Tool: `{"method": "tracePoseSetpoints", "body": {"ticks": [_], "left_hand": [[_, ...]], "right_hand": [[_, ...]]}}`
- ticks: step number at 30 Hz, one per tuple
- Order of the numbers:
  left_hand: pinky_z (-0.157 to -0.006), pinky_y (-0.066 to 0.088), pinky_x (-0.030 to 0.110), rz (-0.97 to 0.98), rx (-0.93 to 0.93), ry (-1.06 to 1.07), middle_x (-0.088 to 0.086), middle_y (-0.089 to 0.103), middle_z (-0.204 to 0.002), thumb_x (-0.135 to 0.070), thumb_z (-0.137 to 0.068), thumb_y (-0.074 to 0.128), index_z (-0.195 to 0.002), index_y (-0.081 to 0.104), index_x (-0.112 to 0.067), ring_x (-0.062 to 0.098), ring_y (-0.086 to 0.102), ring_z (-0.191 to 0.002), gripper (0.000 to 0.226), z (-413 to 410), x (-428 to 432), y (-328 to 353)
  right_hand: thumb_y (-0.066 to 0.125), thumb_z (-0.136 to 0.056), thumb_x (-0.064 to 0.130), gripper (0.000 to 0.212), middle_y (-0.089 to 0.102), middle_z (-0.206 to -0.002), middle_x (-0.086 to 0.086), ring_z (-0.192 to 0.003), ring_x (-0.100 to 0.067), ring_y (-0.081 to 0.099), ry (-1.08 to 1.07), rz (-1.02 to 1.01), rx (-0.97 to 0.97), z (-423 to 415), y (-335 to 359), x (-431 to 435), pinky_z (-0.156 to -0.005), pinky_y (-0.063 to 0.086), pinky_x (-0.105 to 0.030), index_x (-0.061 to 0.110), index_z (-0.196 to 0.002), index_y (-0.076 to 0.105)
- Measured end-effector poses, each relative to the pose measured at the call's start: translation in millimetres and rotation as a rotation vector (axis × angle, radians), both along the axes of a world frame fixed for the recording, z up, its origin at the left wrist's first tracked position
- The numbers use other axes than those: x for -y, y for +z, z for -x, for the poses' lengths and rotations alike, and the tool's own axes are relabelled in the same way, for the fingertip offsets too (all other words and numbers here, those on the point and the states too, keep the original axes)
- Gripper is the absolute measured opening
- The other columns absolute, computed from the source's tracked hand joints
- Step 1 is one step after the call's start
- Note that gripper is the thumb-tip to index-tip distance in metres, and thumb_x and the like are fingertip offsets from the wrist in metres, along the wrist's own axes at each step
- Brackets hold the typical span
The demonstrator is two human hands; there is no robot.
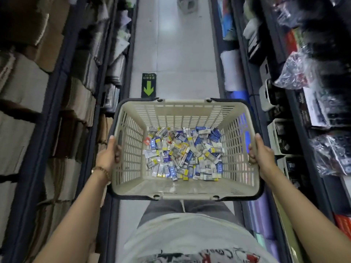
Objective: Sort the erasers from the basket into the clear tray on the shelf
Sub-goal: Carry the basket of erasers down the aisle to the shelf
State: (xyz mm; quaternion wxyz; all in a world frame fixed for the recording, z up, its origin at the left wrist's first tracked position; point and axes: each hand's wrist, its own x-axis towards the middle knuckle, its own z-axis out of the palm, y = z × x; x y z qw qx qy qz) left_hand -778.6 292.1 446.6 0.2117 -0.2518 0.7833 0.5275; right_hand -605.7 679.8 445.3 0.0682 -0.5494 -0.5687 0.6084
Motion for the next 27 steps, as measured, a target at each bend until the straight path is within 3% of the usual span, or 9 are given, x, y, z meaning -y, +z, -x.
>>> {"method": "tracePoseSetpoints", "body": {"ticks": [8, 17, 27], "left_hand": [[-0.052, 0.037, 0.025, -0.007, -0.001, -0.117, -0.002, 0.043, -0.055, -0.061, -0.087, 0.042, -0.06, 0.052, -0.019, 0.012, 0.039, -0.048, 0.051, 163.6, -66.1, 14.1], [-0.056, 0.036, 0.026, 0.019, -0.004, -0.037, 0.0, 0.044, -0.057, -0.059, -0.089, 0.041, -0.061, 0.051, -0.019, 0.013, 0.039, -0.051, 0.05, 315.1, -151.5, 14.1], [-0.055, 0.036, 0.025, -0.004, 0.006, 0.02, -0.011, 0.044, -0.038, -0.059, -0.088, 0.043, -0.061, 0.053, -0.018, 0.011, 0.037, -0.047, 0.051, 506.7, -230.3, 9.5]], "right_hand": [[0.047, -0.087, 0.06, 0.053, 0.04, -0.035, 0.008, -0.03, -0.004, 0.032, -0.061, -0.007, 0.038, 131.8, 2.2, -54.7, -0.035, 0.029, -0.013, 0.013, -0.065, 0.057], [0.044, -0.093, 0.053, 0.048, 0.038, -0.041, 0.006, -0.03, -0.005, 0.029, 0.036, 0.02, 0.064, 318.3, 3.9, -143.6, -0.045, 0.027, -0.023, 0.011, -0.071, 0.056], [0.046, -0.09, 0.056, 0.048, 0.038, -0.053, -0.001, -0.037, -0.008, 0.029, 0.072, 0.014, 0.037, 518.9, 5.3, -232.3, -0.046, 0.025, -0.024, 0.014, -0.068, 0.055]]}}
